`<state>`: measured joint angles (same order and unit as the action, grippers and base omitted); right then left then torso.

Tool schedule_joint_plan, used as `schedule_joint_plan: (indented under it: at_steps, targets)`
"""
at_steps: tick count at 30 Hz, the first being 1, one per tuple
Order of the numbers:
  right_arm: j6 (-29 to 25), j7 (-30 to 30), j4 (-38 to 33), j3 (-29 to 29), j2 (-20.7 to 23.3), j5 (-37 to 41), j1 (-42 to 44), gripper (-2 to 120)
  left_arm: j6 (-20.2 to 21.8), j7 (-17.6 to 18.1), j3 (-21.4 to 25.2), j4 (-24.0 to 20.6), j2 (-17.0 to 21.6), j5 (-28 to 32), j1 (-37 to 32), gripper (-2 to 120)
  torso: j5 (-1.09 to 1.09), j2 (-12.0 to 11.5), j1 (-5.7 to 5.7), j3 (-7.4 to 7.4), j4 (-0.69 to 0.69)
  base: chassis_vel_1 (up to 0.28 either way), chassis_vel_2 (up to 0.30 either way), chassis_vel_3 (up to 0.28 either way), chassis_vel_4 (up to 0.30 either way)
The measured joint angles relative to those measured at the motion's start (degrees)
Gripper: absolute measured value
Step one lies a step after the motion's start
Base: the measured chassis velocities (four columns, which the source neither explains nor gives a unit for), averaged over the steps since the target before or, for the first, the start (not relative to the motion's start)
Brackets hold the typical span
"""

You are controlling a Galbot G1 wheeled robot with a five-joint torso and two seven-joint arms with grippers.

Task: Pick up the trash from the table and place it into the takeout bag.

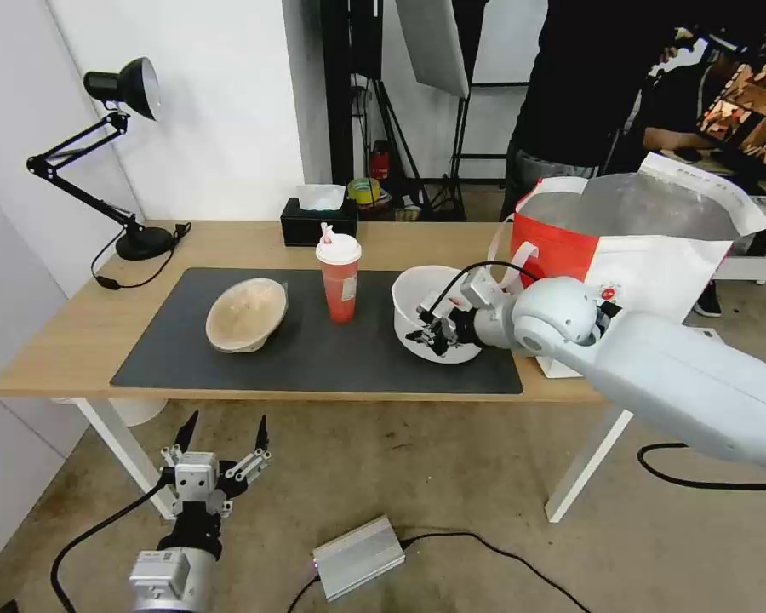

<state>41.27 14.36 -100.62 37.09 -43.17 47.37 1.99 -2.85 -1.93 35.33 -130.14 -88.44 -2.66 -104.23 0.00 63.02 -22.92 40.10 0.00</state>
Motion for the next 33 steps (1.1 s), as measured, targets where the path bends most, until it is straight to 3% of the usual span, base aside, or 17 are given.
schedule_joint_plan:
  at_steps: [22, 33]
  targets:
    - [-0.01, -0.19, -5.16, 3.58, -0.41, 0.54, -4.19, 0, -0.10, -0.01, -0.08, 0.11, -0.21, -0.09, 0.07, 100, 0.00, 0.00, 0.00, 0.00, 0.00, 0.000, 0.000, 0.000, 0.000]
    - [-0.01, -0.43, -9.41, 6.65, 1.95, 2.56, -7.84, 0, -0.22, -0.01, 0.18, 0.16, -0.21, -0.09, 0.07, 100, 0.00, 0.00, 0.00, 0.00, 0.00, 0.000, 0.000, 0.000, 0.000]
